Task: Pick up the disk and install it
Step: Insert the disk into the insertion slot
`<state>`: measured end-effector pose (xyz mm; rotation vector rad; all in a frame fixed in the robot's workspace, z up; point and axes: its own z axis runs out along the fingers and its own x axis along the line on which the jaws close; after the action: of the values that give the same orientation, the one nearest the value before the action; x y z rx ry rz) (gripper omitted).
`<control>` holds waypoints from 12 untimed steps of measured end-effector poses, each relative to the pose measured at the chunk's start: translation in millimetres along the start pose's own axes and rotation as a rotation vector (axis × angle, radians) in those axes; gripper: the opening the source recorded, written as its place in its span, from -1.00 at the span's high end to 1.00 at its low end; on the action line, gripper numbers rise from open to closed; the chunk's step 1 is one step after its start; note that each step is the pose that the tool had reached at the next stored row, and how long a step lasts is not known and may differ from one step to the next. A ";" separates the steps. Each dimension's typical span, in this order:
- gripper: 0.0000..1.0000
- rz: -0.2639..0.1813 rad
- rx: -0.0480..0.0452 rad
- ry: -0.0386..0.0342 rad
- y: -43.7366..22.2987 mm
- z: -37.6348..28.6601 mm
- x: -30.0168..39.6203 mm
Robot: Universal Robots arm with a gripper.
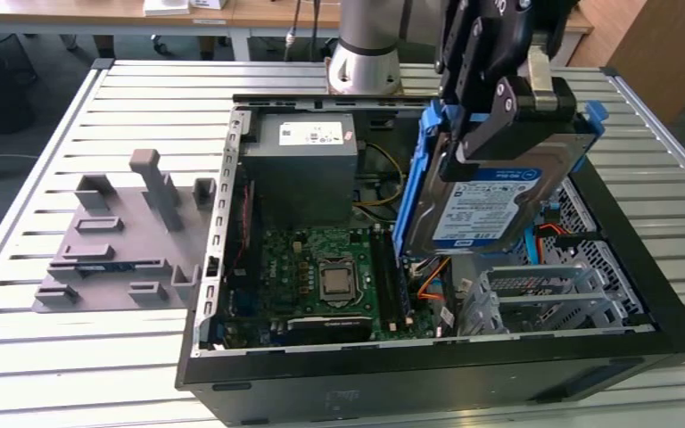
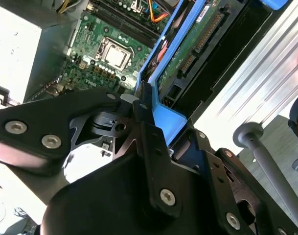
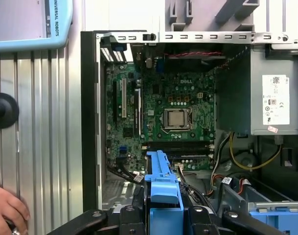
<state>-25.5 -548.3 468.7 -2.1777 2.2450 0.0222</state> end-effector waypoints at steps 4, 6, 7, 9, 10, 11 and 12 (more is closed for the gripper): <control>0.27 0.001 0.0000 0.0000 -3.2 1.2 3.5; 0.27 0.002 0.0001 -0.0002 -4.1 1.9 6.0; 0.27 0.002 0.0001 -0.0001 -4.5 2.1 7.1; 0.27 0.002 0.0001 -0.0001 -5.5 2.6 9.3; 0.27 0.003 0.0001 0.0000 -6.3 2.9 10.1; 0.27 0.003 0.0001 0.0000 -7.6 3.2 10.8; 0.27 0.003 0.0001 -0.0001 -9.2 3.6 11.3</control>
<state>-16.6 -559.8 464.8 -2.1744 2.2480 0.0222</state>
